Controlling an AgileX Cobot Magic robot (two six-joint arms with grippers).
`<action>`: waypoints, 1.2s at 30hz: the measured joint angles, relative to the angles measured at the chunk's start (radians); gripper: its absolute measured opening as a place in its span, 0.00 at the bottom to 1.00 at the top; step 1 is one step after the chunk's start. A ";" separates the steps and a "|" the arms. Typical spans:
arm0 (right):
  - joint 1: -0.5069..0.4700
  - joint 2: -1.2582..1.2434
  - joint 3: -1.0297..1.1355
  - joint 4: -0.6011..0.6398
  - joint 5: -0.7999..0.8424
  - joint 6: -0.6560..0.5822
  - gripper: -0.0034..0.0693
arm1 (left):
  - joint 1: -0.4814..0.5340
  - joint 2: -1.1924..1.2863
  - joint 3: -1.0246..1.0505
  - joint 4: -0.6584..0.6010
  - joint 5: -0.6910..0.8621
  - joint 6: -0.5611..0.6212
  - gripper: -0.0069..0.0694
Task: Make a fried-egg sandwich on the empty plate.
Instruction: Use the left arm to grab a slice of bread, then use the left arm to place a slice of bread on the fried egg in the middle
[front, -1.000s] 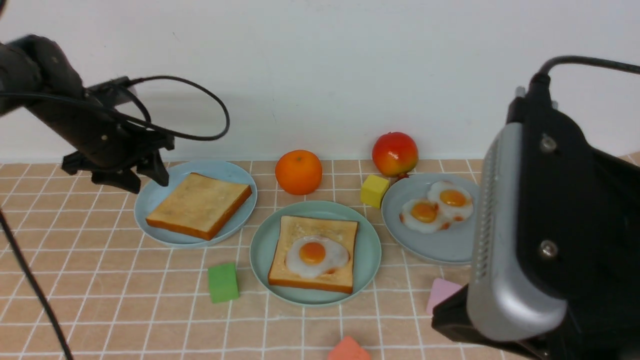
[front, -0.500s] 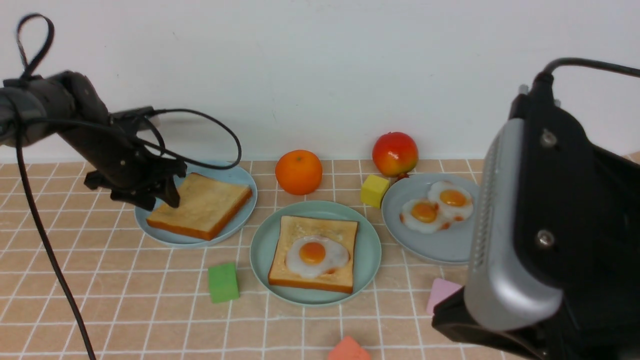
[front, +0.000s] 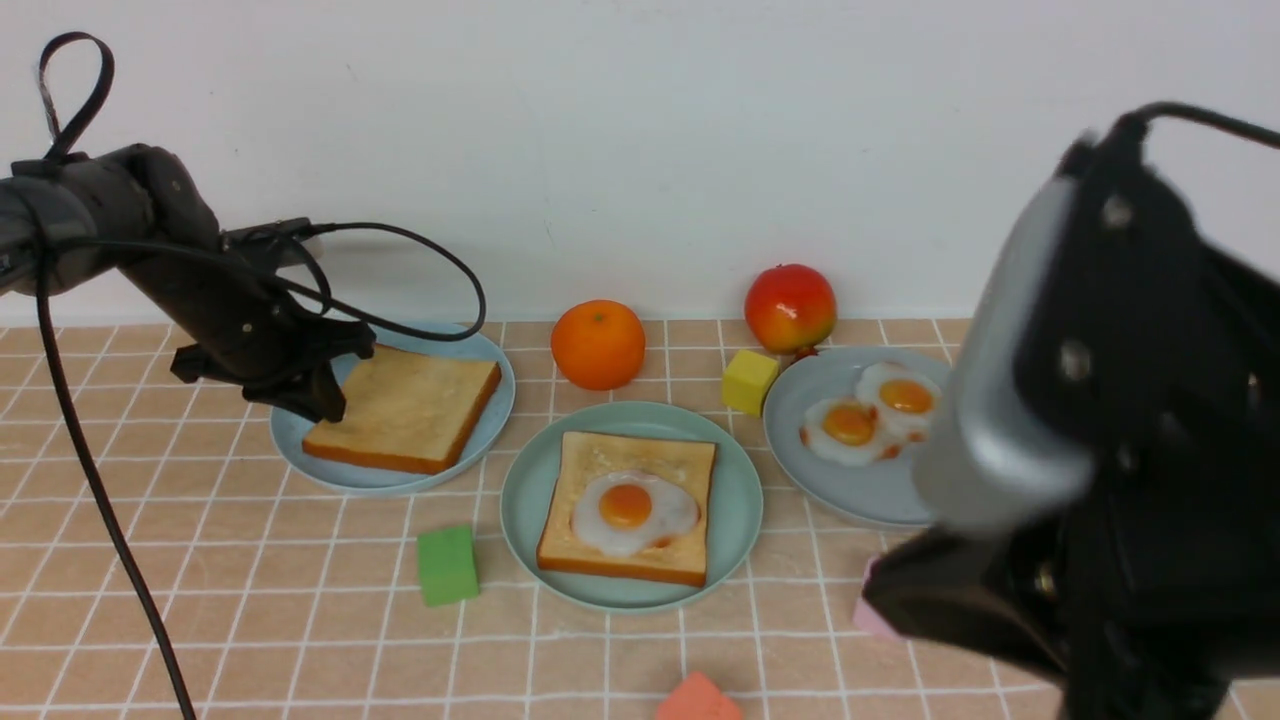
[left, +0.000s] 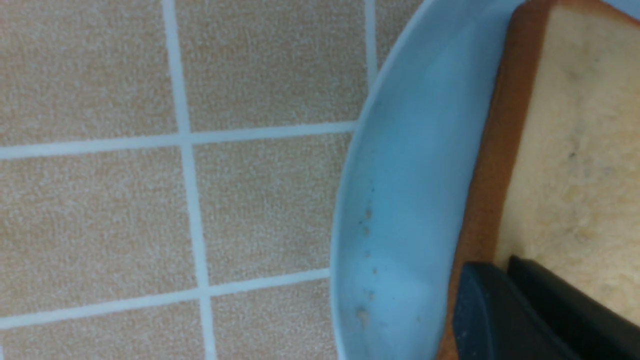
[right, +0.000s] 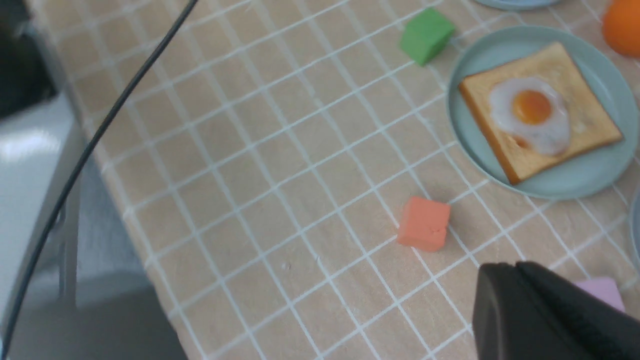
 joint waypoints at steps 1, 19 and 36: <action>0.000 0.000 0.000 -0.006 0.000 0.028 0.11 | 0.000 -0.004 0.000 0.000 0.007 0.000 0.10; 0.000 -0.131 0.000 -0.230 0.121 0.367 0.15 | -0.074 -0.337 0.160 -0.252 0.161 -0.014 0.10; 0.000 -0.148 0.000 -0.279 0.133 0.403 0.18 | -0.314 -0.280 0.399 -0.450 -0.193 -0.123 0.10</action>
